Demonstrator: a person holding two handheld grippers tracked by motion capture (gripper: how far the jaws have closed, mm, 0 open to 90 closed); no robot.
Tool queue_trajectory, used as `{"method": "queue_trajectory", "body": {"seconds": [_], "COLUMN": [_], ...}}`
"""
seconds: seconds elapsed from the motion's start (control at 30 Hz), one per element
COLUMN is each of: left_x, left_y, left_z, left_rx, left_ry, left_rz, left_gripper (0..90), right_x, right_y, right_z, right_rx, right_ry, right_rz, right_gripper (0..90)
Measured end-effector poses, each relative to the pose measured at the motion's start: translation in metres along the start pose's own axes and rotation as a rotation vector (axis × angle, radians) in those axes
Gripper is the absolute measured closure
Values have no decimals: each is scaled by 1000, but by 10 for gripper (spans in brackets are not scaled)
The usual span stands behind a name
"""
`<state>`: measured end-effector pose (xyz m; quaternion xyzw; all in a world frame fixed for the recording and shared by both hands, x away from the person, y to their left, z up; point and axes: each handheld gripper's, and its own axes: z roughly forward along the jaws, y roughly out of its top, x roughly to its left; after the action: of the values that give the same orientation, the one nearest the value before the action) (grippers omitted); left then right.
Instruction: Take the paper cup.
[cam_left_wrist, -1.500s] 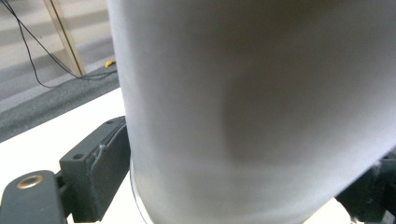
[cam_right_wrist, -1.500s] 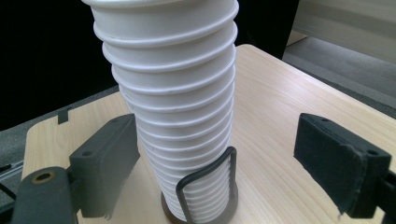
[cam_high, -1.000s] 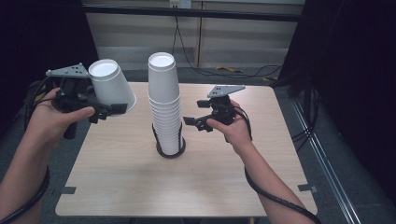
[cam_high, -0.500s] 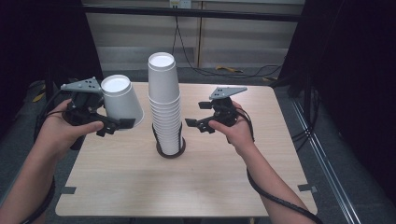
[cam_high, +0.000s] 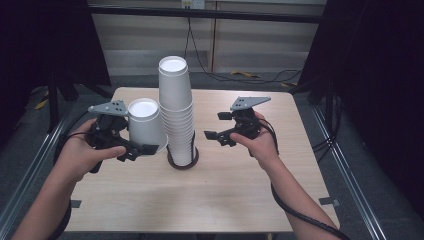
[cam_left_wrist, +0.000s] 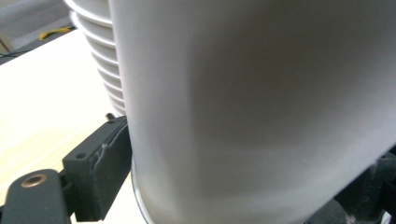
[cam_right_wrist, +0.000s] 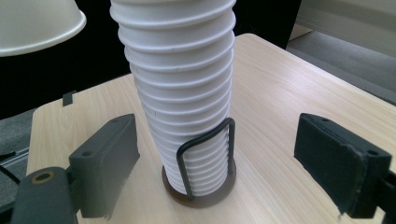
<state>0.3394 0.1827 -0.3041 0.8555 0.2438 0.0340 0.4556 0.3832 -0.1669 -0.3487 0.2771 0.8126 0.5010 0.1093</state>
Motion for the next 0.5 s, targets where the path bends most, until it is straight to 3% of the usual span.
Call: {"method": "queue_trajectory", "body": {"seconds": [0.5], "left_x": [-23], "left_y": [2], "left_z": [31], "left_rx": [72], "left_ry": [-61], "left_rz": [62], "left_gripper": [120], "right_x": [-5], "right_y": [-14], "right_z": [-16], "right_rx": [24], "right_ry": [-3], "right_rz": [-6], "right_gripper": [134]}}
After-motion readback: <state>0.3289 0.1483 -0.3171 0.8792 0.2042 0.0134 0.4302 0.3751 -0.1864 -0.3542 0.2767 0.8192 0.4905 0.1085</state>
